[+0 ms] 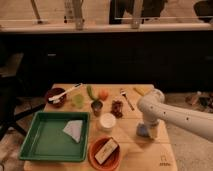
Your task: Wipe table surface with sponge
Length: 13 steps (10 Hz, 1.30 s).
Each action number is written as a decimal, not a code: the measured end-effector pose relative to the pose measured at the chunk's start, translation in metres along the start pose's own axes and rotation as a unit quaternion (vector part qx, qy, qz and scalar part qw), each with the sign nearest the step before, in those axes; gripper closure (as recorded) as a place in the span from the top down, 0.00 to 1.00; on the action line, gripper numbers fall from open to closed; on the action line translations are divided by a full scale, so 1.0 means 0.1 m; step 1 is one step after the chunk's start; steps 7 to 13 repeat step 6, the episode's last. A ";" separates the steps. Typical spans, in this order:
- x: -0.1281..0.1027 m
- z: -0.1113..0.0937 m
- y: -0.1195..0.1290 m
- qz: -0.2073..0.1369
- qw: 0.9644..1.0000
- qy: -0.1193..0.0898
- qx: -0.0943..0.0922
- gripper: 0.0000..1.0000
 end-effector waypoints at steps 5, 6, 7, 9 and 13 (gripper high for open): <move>0.11 0.13 -0.28 0.035 0.999 0.016 -0.006 0.00; 0.02 0.10 -0.32 0.033 0.999 0.010 -0.002 0.00; 0.02 0.10 -0.32 0.033 0.999 0.010 -0.002 0.00; 0.02 0.10 -0.32 0.033 0.999 0.010 -0.002 0.00; 0.02 0.10 -0.32 0.033 0.999 0.010 -0.002 0.00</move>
